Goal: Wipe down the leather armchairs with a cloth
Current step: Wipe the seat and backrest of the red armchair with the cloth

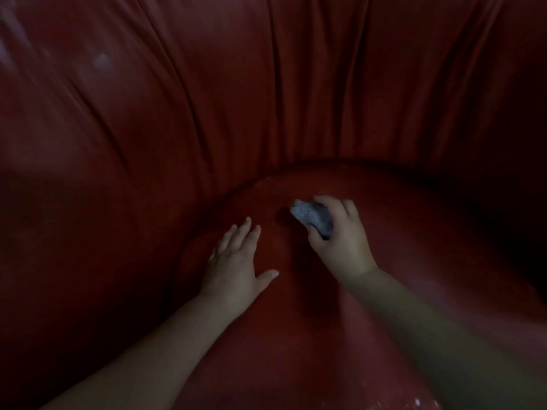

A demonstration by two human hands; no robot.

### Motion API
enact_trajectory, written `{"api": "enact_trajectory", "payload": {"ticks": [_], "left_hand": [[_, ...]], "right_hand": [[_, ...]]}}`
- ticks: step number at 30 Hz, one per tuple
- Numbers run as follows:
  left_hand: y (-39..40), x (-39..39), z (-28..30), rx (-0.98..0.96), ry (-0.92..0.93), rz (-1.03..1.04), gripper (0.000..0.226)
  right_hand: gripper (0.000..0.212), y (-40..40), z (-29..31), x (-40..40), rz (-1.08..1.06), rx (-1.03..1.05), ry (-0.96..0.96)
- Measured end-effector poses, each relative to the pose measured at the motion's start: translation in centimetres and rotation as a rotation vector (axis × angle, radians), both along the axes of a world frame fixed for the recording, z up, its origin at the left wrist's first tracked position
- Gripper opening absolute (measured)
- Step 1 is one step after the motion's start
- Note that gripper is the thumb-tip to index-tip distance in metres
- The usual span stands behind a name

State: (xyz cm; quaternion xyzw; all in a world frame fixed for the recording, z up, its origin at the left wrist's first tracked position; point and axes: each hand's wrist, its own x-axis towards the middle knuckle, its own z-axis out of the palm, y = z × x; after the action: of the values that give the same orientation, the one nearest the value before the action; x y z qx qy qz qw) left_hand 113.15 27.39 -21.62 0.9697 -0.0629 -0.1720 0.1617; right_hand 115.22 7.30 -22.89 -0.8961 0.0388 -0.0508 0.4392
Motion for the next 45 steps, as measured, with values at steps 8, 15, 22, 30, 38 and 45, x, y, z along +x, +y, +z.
{"api": "enact_trajectory", "payload": {"ticks": [8,15,22,30,38,45], "left_hand": [[0.9,3.0,-1.0,0.059,0.126,0.012,0.112],[0.7,3.1,-2.0,0.085,0.157,0.010,0.116],[0.7,3.0,-1.7,0.057,0.164,0.007,0.115],[0.5,3.1,-1.3,0.053,0.167,0.019,0.112],[0.3,2.6,-1.2,0.057,0.108,0.018,0.113],[-1.8,2.3,-1.2,0.029,0.126,-0.025,0.115]], "right_hand": [[0.039,1.7,-1.2,7.6,0.043,-0.041,-0.128],[0.036,4.5,-3.0,10.2,0.097,-0.204,0.024],[0.035,2.6,-3.0,12.6,0.126,-0.313,0.107],[0.028,7.1,-2.4,10.3,0.413,-0.168,0.061],[0.032,-3.4,-2.6,9.9,-0.153,-0.241,-0.049],[0.040,-7.7,-2.6,9.0,-0.371,-0.300,0.071]]}}
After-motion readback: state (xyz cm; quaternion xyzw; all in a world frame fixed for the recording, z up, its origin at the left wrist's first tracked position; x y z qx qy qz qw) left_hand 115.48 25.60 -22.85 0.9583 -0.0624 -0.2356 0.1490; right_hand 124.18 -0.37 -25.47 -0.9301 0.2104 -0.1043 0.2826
